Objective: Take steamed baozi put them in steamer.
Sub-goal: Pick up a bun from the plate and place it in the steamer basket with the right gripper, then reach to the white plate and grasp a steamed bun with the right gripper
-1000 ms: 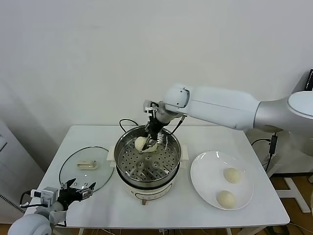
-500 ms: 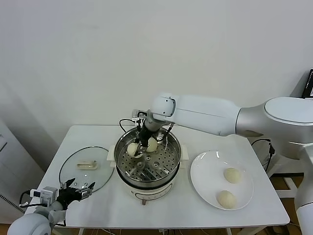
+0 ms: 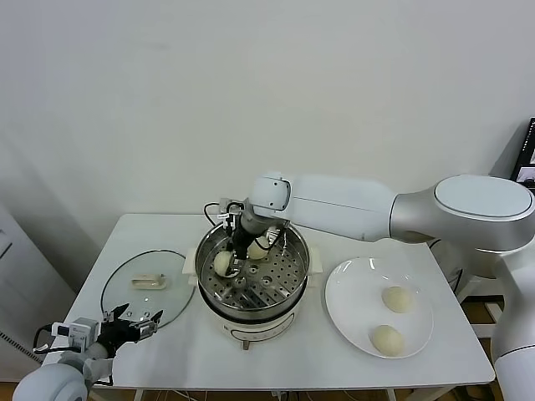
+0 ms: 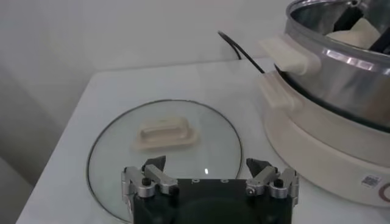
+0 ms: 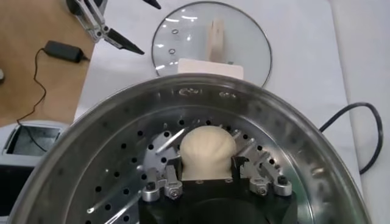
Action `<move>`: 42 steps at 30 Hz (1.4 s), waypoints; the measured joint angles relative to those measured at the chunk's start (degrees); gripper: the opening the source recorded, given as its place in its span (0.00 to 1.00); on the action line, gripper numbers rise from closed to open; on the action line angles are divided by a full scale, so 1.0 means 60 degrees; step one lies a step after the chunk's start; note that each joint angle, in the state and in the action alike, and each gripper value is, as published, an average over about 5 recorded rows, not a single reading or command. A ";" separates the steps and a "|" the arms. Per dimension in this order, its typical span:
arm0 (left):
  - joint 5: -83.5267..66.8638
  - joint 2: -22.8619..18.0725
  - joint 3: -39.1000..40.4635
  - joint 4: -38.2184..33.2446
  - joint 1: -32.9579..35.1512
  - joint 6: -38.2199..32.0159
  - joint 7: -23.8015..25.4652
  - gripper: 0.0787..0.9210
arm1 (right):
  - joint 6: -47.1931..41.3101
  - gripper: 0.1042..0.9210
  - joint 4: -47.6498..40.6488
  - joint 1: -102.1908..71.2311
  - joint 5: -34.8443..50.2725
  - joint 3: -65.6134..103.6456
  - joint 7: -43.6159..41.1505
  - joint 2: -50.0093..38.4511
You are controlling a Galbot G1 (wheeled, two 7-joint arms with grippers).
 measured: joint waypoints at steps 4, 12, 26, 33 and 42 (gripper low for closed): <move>-0.0004 -0.0010 0.0000 -0.0002 -0.0001 0.0005 0.0000 0.88 | -0.0002 0.83 -0.0002 0.0068 0.0035 0.0046 -0.0036 -0.0043; -0.0032 -0.0007 -0.0069 -0.0019 0.0031 -0.0005 0.0000 0.88 | 0.0266 0.88 0.0285 0.0764 0.0033 -0.0169 -0.0677 -0.0610; -0.0140 0.0044 -0.0081 -0.0121 -0.0038 0.0029 -0.0008 0.88 | 0.1576 0.88 0.1562 0.2691 -0.0888 -0.1335 -0.2851 -0.3334; -0.0169 0.0061 -0.0164 -0.0140 0.0026 0.0033 -0.0014 0.88 | 0.2194 0.88 0.2059 0.2793 -0.1814 -0.1577 -0.3542 -0.4678; -0.0249 0.0050 -0.0306 -0.0143 0.0066 0.0047 -0.0021 0.88 | 0.2620 0.88 0.2501 0.2266 -0.2862 -0.1616 -0.3802 -0.6020</move>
